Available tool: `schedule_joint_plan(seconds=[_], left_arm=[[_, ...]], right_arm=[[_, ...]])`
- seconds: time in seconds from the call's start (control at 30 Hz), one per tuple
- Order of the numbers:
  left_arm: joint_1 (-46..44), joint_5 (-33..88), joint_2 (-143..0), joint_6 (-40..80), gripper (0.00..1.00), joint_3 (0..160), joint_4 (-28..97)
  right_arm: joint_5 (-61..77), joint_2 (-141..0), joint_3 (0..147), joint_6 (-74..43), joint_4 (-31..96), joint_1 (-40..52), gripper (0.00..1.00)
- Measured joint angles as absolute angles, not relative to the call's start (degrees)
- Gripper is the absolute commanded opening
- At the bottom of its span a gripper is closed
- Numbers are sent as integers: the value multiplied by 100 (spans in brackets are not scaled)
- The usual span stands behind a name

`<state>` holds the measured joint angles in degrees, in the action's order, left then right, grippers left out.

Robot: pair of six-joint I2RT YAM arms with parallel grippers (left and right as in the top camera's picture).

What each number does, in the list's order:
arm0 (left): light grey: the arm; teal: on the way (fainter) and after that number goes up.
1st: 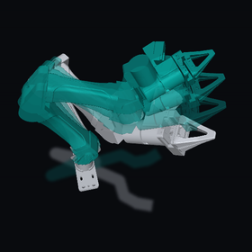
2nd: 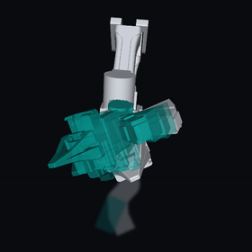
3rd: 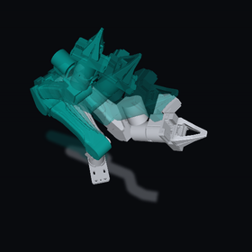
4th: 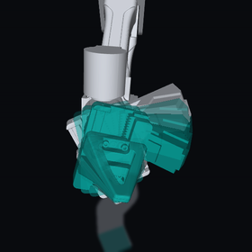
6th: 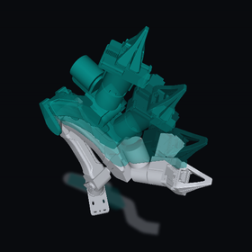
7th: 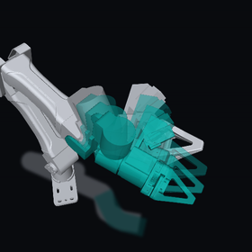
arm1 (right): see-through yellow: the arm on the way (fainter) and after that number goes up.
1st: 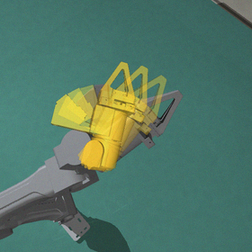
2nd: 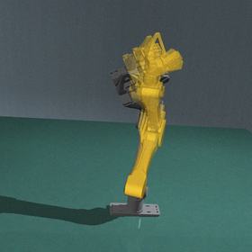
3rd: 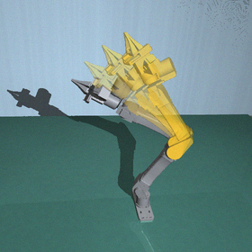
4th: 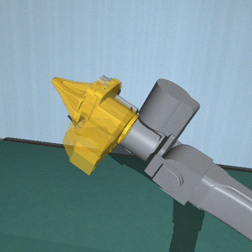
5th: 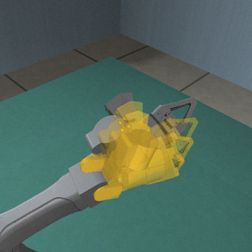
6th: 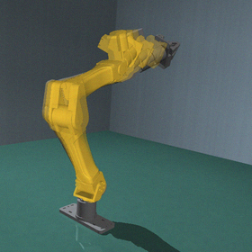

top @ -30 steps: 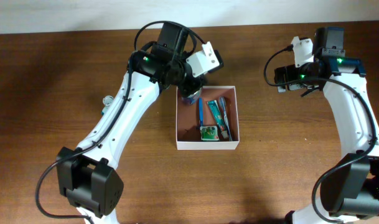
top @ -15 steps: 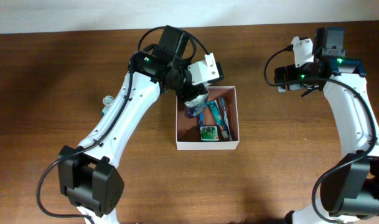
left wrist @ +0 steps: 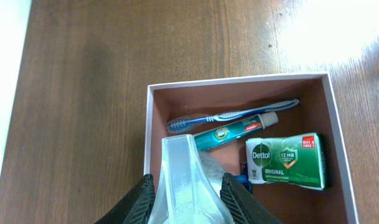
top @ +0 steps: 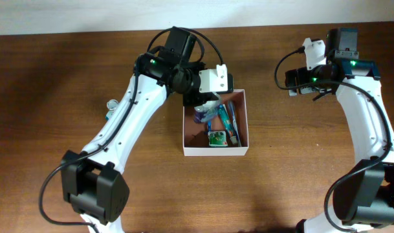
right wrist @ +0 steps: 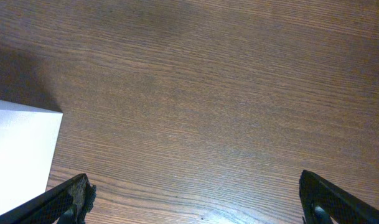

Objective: Pack container
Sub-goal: 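Open the left gripper and withdraw it from the box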

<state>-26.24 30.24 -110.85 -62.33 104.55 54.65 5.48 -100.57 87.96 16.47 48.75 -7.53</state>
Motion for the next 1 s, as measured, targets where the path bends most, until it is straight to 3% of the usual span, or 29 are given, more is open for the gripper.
schedule_joint_plan(seconds=[0.17, 0.3, 1.0], left_arm=[[-2624, 3116, -11408, -6604, 33, 10455, 5430], [-2624, 3240, -11657, -6825, 26, 10457, 5332], [-2139, 3129, -11734, -7008, 20, 10457, 4873]], right_arm=[[545, -10057, 8796, 1643, 4875, -753, 98], [545, -10057, 8796, 1647, 4875, -753, 98], [545, -10057, 8796, 1645, 4875, -753, 98]])
